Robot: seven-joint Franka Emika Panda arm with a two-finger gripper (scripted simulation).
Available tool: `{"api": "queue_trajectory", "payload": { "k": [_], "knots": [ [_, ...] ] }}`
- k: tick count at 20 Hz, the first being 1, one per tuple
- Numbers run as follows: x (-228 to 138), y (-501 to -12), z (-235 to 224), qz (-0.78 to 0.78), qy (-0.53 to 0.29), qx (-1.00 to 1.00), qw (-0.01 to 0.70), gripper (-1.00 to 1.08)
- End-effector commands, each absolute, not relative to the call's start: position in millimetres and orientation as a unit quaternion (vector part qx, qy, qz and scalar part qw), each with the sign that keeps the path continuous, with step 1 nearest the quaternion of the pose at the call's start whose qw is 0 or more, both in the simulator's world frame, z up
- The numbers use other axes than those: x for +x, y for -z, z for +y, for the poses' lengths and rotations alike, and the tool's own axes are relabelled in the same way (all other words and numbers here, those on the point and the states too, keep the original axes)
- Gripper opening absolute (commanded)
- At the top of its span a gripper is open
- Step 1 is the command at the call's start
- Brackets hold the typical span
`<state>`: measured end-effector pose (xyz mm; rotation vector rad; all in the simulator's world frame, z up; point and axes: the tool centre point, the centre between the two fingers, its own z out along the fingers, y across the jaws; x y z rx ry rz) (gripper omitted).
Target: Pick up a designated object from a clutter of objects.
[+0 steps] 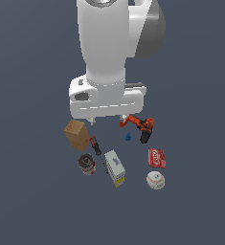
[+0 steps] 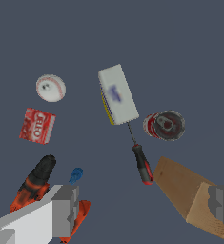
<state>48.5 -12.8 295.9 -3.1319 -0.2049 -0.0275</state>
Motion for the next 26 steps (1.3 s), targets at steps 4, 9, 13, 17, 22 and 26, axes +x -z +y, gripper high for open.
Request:
{"api": "queue_trajectory", "payload": {
  "k": [4, 9, 13, 17, 22, 26],
  "knots": [
    [82.9, -266.7, -4.2, -0.128, 0.005, -0.992, -0.001, 1.00],
    [109.2, -239.0, 3.6, -0.180, 0.003, -0.984, -0.002, 1.00],
    [123.3, -221.4, 8.4, -0.209, 0.001, -0.978, -0.001, 1.00],
    [132.2, -209.2, 11.6, -0.229, 0.000, -0.973, 0.000, 1.00],
    [136.8, -202.3, 13.4, -0.239, 0.000, -0.971, 0.000, 1.00],
    [135.9, -201.2, 13.2, -0.238, 0.000, -0.971, 0.000, 1.00]
  ]
}}
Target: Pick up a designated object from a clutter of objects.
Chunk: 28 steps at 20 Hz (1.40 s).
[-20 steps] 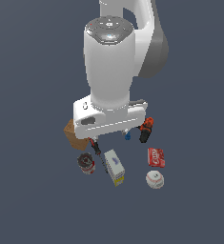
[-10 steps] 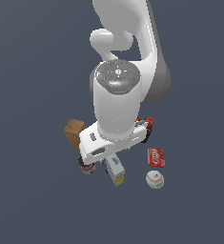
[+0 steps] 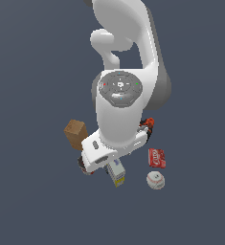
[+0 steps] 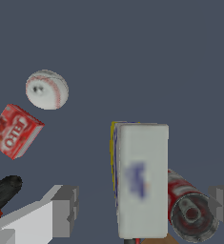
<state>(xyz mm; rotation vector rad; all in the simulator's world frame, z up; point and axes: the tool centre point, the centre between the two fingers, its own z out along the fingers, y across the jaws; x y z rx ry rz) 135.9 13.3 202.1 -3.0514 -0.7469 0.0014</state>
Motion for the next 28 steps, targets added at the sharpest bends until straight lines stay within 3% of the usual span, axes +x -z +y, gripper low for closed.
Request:
{"api": "queue_trajectory", "payload": {
  "k": [1, 17, 18, 28],
  "knots": [
    [135.9, -199.3, 13.1, -0.238, 0.000, -0.971, 0.000, 1.00],
    [136.9, -152.1, 13.5, -0.240, 0.000, -0.971, 0.000, 1.00],
    [136.9, -152.1, 13.5, -0.240, 0.000, -0.971, 0.000, -1.00],
    [136.8, -152.1, 13.6, -0.240, 0.000, -0.971, 0.000, -1.00]
  ]
}}
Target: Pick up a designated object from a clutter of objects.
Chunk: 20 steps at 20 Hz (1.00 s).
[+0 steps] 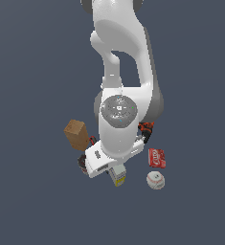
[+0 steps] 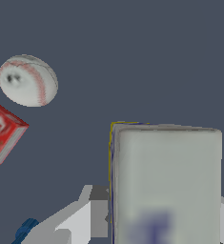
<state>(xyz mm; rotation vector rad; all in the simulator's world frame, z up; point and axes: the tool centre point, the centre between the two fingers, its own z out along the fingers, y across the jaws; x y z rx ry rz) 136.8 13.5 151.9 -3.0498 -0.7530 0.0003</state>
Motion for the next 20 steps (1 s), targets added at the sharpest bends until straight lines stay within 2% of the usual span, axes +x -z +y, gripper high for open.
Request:
{"api": "queue_trajectory", "payload": {
  "k": [1, 11, 20],
  "knots": [
    [136.7, -152.3, 13.4, -0.240, 0.000, -0.971, 0.000, -1.00],
    [123.3, -180.1, -1.3, -0.240, 0.000, -0.971, 0.000, -1.00],
    [90.1, -250.4, -38.5, -0.240, 0.000, -0.971, 0.000, -1.00]
  ]
}}
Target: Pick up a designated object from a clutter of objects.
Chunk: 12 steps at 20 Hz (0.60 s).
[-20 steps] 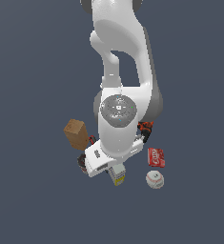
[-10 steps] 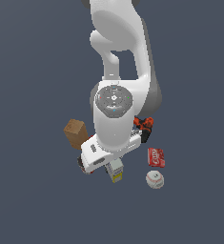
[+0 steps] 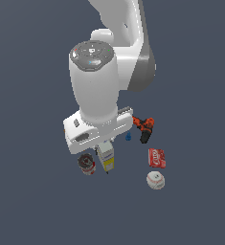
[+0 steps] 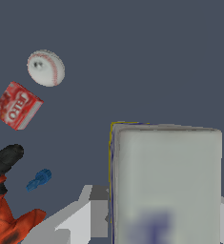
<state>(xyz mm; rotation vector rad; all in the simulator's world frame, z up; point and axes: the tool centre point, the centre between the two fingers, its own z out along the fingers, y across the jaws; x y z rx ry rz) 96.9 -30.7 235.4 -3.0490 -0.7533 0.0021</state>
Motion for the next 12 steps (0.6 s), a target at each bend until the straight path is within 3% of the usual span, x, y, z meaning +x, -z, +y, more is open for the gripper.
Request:
{"api": "queue_trajectory", "payload": {
  "k": [1, 12],
  "knots": [
    [85.3, -260.7, -43.9, -0.240, 0.000, -0.971, 0.000, -1.00],
    [33.9, -374.8, -103.6, -0.240, 0.000, -0.971, 0.001, -1.00]
  ]
}}
